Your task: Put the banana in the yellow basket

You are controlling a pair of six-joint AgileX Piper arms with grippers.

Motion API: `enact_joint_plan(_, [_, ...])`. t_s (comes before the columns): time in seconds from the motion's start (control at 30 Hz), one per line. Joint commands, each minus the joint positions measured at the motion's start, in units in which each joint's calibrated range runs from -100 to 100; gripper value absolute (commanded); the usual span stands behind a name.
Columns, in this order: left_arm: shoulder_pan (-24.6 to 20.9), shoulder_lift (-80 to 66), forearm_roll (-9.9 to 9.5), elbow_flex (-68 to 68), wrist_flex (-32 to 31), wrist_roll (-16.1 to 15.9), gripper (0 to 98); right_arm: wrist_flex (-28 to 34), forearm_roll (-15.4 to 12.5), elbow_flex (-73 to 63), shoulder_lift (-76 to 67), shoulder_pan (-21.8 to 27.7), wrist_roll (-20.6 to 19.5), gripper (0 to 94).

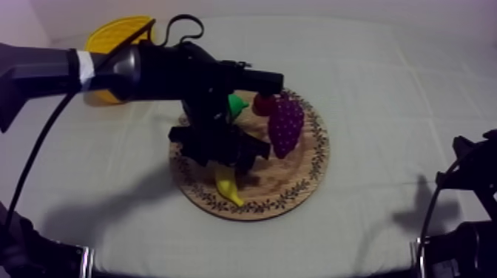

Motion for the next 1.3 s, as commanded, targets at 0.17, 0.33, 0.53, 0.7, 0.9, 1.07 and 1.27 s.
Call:
enact_joint_plan(0.17, [0.0, 3.5, -0.02, -2.21, 1.03, -2.66, 33.3, 0.05, 0.01, 0.02, -0.02, -0.01, -0.01, 0.3])
enact_joint_plan(0.33, [-0.29, 4.39, 0.3, -4.72, 1.24, -2.88, 26.8, 0.05, 0.01, 0.02, -0.02, -0.01, -0.04, 0.3])
enact_joint_plan(0.53, [-0.8, 3.92, -0.06, -7.39, 2.61, -2.83, 12.6, 0.05, 0.01, 0.02, -0.02, -0.01, -0.06, 0.3])
enact_joint_plan(0.7, [-1.62, 0.19, -2.46, -11.77, 7.59, -2.24, 10.4, 0.05, 0.01, 0.02, -0.02, -0.01, -0.06, 0.3])
enact_joint_plan(0.9, [-5.22, -6.86, -5.53, -16.75, 14.34, -1.77, 11.7, 0.05, 0.01, 0.02, -0.02, -0.01, -0.06, 0.3])
enact_joint_plan(1.07, [-10.83, -10.89, -7.39, -20.39, 17.85, -2.98, 12.4, 0.05, 0.01, 0.02, -0.02, -0.01, -0.04, 0.3])
enact_joint_plan(1.27, [-17.59, -12.07, -9.08, -24.36, 20.58, -4.68, 13.0, 0.05, 0.01, 0.02, -0.02, -0.01, -0.01, 0.3])
